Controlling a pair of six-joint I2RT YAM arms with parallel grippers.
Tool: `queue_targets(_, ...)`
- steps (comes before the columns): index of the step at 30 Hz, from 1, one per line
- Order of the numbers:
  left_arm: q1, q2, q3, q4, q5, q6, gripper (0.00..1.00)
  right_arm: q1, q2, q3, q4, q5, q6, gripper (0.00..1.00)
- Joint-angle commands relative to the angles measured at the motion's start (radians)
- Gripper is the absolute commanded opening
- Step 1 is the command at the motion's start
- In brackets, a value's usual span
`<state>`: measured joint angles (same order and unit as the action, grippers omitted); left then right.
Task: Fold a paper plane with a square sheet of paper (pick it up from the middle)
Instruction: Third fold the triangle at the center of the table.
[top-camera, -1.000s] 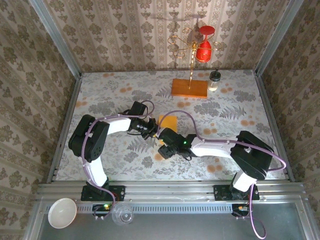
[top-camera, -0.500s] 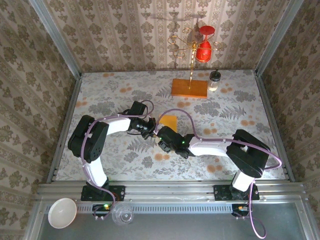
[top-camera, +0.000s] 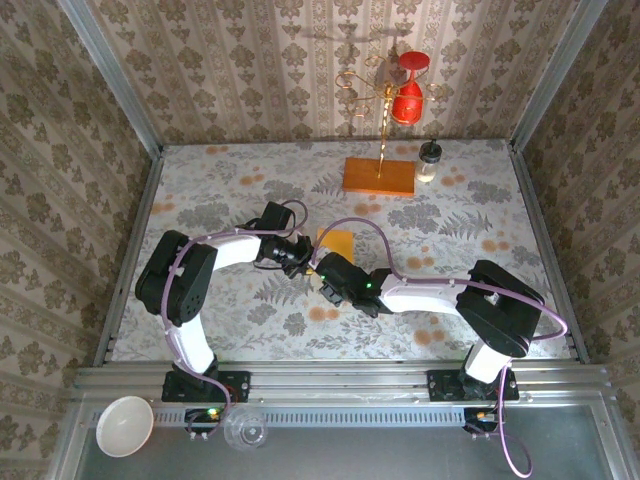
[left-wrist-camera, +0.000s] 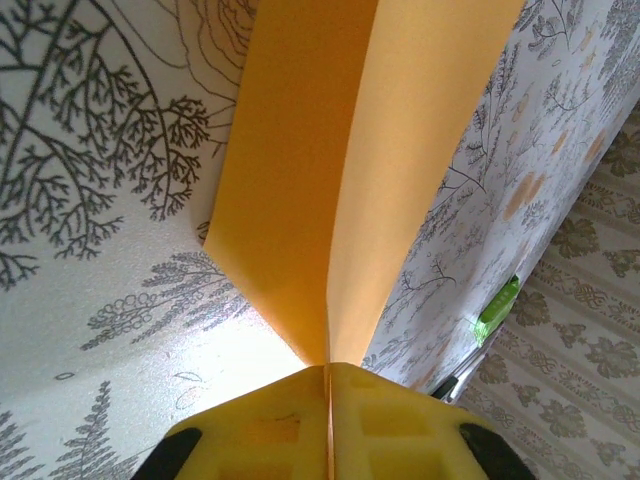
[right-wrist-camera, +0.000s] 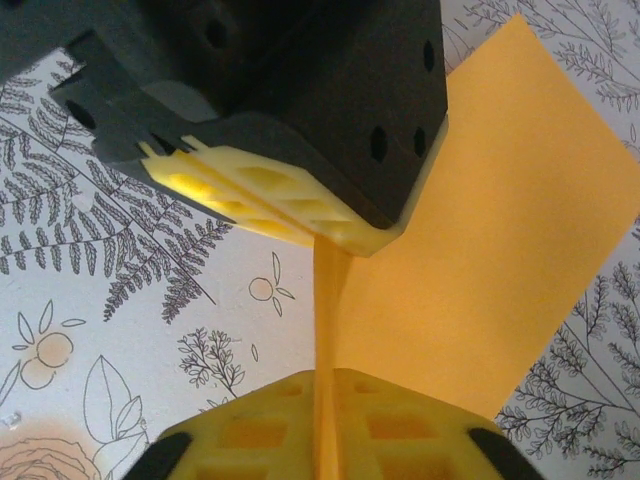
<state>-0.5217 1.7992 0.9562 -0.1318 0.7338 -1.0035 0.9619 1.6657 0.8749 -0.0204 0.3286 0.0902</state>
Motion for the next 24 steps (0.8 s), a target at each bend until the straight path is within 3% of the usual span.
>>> queue_targets(1,0.014,-0.048,0.003,-0.034,-0.001,-0.004,0.17,-0.009,-0.027,-0.005,-0.013,-0.049,0.012,0.07)
queue_targets(5,0.082,-0.086,-0.009,-0.095,-0.044,0.050,0.32,-0.043,-0.047,-0.027,-0.005,-0.210,0.035,0.02)
queue_targets(9,0.145,-0.129,-0.026,-0.088,-0.044,0.073,0.36,-0.093,-0.059,-0.060,0.030,-0.387,0.093,0.01)
queue_targets(14,0.124,-0.123,0.022,-0.088,-0.048,0.094,0.37,-0.157,-0.053,-0.118,0.141,-0.585,0.185,0.00)
queue_targets(24,0.025,0.067,0.161,-0.088,-0.046,0.107,0.30,-0.190,-0.051,-0.155,0.210,-0.671,0.242,0.00)
